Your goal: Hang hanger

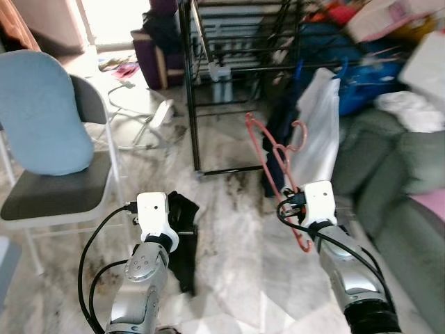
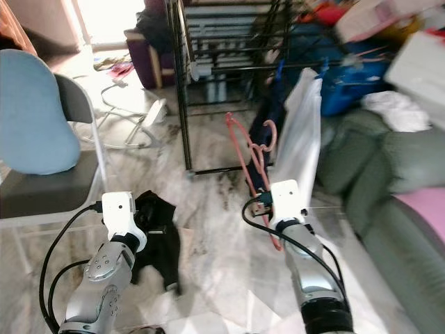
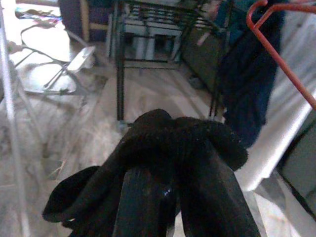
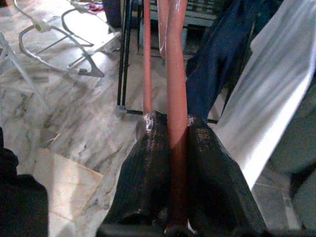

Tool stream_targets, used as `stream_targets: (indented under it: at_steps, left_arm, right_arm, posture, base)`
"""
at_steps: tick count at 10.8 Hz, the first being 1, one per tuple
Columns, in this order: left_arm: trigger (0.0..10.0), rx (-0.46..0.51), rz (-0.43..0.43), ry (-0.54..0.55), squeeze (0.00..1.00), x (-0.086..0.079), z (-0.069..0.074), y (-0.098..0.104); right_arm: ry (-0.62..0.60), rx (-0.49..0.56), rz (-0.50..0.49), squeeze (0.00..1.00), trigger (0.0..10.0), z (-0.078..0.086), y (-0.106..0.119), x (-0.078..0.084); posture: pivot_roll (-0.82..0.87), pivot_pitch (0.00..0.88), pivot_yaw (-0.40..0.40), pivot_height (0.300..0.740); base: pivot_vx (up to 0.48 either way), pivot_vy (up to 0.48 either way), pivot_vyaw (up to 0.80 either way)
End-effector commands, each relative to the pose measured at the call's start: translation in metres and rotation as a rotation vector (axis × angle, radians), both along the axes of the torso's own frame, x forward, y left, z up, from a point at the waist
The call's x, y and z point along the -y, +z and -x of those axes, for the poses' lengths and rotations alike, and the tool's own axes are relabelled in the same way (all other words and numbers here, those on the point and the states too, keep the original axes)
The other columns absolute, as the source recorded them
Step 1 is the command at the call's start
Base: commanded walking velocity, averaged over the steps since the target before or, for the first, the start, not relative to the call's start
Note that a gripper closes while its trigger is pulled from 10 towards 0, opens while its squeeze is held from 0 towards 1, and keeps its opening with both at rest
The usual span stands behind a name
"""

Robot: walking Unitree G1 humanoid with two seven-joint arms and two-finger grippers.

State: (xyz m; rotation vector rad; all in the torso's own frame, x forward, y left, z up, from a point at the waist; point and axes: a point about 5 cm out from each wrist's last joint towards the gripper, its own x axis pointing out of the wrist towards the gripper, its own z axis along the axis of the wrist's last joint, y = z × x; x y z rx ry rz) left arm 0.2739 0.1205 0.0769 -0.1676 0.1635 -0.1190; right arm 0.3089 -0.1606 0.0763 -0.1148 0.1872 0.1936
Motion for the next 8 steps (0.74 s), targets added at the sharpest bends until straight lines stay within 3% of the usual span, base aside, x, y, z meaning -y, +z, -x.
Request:
stream_targets:
  at_steps: [1,4,7,8]
  left_arm:
    - [10.0,0.028,-0.015,0.000,0.00,0.002,-0.003,0.007]
    - [10.0,0.037,-0.040,-0.029,0.00,-0.001,0.000,0.012]
    - [10.0,-0.008,-0.183,-0.225,0.00,-0.022,0.021,0.010]
    - [10.0,-0.012,-0.196,-0.243,0.00,-0.021,0.025,0.009]
  right_arm:
    - [-0.003,0.007,0.003,0.00,10.0,-0.003,0.002,0.002]
    - [0.001,0.014,-0.005,0.00,10.0,-0.003,0.002,-0.001]
    - [0.036,0.009,-0.019,0.00,10.0,-0.014,0.003,-0.015]
    - [0.048,0.008,-0.027,0.00,10.0,-0.015,0.003,-0.019]
  posture:
    - [-0.07,0.000,0.004,0.740]
    - [-0.04,0.000,-0.003,0.740]
    - [0.04,0.000,-0.035,0.740]
    - [0.04,0.000,-0.036,0.740]
  base:
    - [-0.296,0.000,0.00]
    - [-0.305,0.000,0.00]
    - [-0.263,0.000,0.00]
    - [-0.259,0.000,0.00]
